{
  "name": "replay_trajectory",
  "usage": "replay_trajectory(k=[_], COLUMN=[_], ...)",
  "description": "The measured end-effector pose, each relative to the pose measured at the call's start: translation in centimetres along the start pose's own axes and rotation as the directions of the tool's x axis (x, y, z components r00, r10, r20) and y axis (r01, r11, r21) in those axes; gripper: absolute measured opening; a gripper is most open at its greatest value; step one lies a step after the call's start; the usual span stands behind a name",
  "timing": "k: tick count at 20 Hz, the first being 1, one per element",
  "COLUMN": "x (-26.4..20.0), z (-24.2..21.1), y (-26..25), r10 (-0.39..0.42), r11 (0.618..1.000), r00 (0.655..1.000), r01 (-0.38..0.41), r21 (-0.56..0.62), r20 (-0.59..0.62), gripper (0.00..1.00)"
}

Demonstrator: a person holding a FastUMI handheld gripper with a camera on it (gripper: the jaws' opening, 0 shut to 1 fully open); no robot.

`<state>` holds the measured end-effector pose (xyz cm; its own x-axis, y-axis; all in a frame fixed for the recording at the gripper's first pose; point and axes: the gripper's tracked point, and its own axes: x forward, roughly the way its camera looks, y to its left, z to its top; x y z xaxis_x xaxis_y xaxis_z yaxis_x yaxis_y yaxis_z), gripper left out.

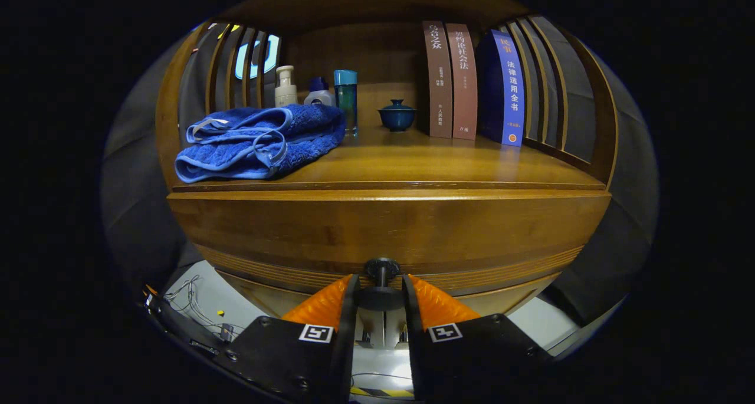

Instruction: Pull open the drawer, take out the items inside it, and place them on the countertop above the cabinet.

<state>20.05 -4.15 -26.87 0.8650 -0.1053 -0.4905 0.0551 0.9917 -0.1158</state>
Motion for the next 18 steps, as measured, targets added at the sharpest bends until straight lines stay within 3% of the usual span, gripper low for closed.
replay_trajectory(k=[3,4,10,18], x=[-0.3,-0.6,-2.0,-7.1], z=[0.1,0.1,-1.1,-3.8], y=[-0.2,-0.3,-0.1,-0.1], r10=[0.004,0.009,0.012,0.016], r11=[1.000,1.000,1.000,1.000], r00=[1.000,1.000,0.999,0.997], r01=[-0.004,-0.009,-0.012,-0.016], r21=[0.007,0.012,-0.004,0.005], r20=[-0.003,-0.011,-0.036,-0.079], gripper=[0.44,0.33,0.33,0.33])
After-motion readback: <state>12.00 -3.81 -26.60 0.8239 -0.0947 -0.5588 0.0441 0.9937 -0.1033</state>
